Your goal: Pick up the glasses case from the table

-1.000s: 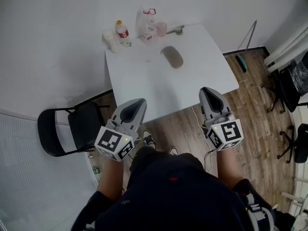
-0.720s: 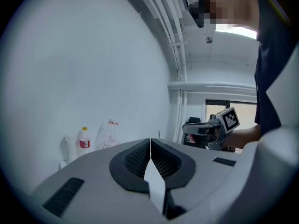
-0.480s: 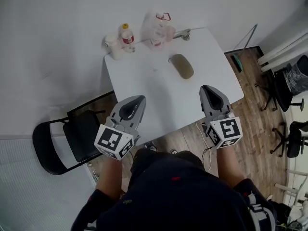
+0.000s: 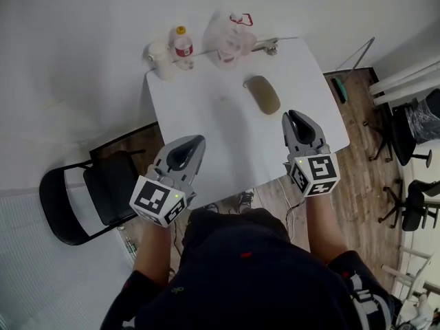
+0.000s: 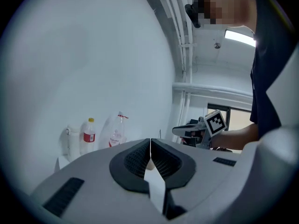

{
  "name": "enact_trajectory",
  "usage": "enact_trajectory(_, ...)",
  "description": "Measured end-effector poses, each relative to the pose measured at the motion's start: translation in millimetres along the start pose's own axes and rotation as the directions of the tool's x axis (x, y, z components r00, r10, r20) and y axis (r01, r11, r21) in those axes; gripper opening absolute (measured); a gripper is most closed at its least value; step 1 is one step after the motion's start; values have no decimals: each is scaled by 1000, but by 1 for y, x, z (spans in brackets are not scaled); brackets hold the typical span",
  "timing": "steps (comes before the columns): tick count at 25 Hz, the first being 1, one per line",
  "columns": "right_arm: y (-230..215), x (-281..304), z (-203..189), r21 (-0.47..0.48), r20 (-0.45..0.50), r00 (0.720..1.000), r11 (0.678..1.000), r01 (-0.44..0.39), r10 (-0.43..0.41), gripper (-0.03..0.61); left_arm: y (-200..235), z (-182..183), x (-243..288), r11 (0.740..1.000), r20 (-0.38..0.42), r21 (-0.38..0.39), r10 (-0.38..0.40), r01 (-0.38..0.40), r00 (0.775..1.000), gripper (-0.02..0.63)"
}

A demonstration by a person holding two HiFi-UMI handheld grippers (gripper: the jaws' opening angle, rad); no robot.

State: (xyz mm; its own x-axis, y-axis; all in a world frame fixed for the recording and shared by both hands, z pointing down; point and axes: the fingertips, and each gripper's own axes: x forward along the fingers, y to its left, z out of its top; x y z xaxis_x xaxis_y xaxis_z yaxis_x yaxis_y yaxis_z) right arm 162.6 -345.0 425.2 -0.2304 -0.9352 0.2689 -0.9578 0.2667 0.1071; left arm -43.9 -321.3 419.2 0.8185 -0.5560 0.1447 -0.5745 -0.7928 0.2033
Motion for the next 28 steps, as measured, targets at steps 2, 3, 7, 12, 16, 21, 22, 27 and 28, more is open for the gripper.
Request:
enact_trajectory(2,-12,14,-16,-39,-47,999,999,7,-9,50,-4,0,4,999,1,-24,21,-21,1000,23)
enact_trajectory(3,-17,21,-25,-37,-71,997,999,-3,0,122,-7,0,7,999,-1,-32,31,-31,1000,23)
enact_trajectory(7,-40,57,-56,-18,-147,988,999,-43,39,225,-13,-2,22,997,-21,-39,67,-68,998,23)
enact_trajectory(12,-56,110,-100,58,-227,966,992,-116,126,349,-10,-8,35,990,-43,-60,124,-126,991,23)
enact_trajectory(16,-65,152,-137,73,-313,937,987,-142,158,378,-3,-15,42,982,-70,-79,165,-170,984,23)
enact_trajectory(21,-67,197,-190,91,-429,885,983,-157,181,408,1,-22,44,973,-92,-88,207,-215,974,23)
enact_trajectory(22,-69,203,-201,92,-450,876,984,-151,176,413,3,-22,42,969,-92,-94,219,-228,971,23)
enact_trajectory(27,-79,224,-242,121,-532,833,987,-104,153,417,21,-24,30,945,-99,-124,292,-303,951,23)
enact_trajectory(28,-78,226,-247,127,-541,826,986,-108,161,417,25,-25,28,942,-101,-124,301,-312,948,23)
